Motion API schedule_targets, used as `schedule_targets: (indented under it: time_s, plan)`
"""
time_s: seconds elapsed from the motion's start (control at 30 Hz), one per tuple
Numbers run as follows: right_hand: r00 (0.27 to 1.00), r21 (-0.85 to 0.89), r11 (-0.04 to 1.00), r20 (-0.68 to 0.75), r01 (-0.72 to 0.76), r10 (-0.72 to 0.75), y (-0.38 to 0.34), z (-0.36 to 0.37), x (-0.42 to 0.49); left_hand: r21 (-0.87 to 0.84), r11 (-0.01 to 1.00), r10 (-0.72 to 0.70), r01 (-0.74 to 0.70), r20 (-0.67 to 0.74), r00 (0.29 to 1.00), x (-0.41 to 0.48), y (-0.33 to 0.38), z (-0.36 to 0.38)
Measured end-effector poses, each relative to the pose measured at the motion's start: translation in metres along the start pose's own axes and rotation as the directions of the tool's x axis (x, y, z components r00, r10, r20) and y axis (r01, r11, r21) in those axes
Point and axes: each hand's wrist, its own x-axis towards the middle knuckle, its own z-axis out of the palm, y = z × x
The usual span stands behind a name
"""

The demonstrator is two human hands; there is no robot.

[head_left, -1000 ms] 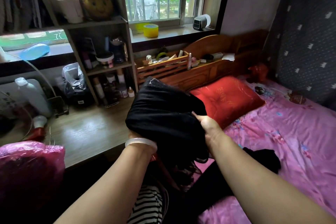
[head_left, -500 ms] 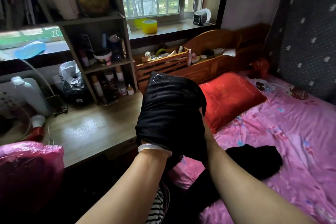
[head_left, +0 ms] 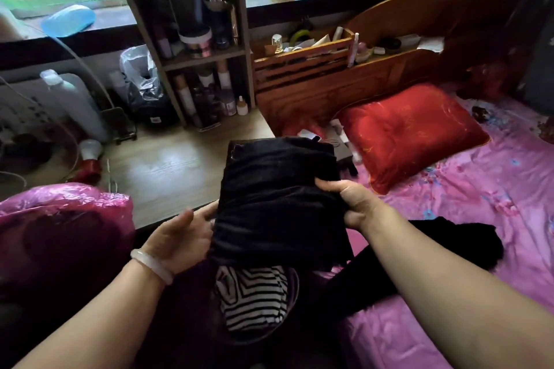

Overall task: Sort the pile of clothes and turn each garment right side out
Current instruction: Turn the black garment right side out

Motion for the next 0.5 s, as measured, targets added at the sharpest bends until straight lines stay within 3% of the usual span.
schedule_targets:
  time_s: [0.07, 0.13, 0.2, 0.33, 0.5]
  plan:
    - [0.999, -0.064, 0.997, 0.006, -0.036, 0.037, 0.017, 0.01, 0.019, -0.028, 0.994, -0.108, 0.105, -0.145, 0.984, 0.0, 0.001, -0.015]
    - [0.999, -0.139, 0.989, -0.002, -0.044, 0.044, 0.035, 0.016, 0.036, 0.021, 0.969, -0.216, 0.245, -0.403, 0.889, 0.005, -0.006, -0.023]
    - [0.996, -0.223, 0.971, -0.052, -0.086, 0.076, 0.061, 0.024, 0.059, 0.004, 0.949, -0.262, 0.315, -0.546, 0.796, 0.009, -0.02, -0.042]
    - [0.972, -0.271, 0.943, -0.187, -0.192, 0.145, 0.112, 0.022, 0.1, 0.006, 0.934, -0.258, 0.357, -0.681, 0.685, 0.008, -0.045, -0.072]
    - [0.955, -0.286, 0.929, -0.242, -0.237, 0.169, 0.157, 0.018, 0.135, -0.036, 0.918, -0.279, 0.395, -0.766, 0.58, 0.015, -0.07, -0.107]
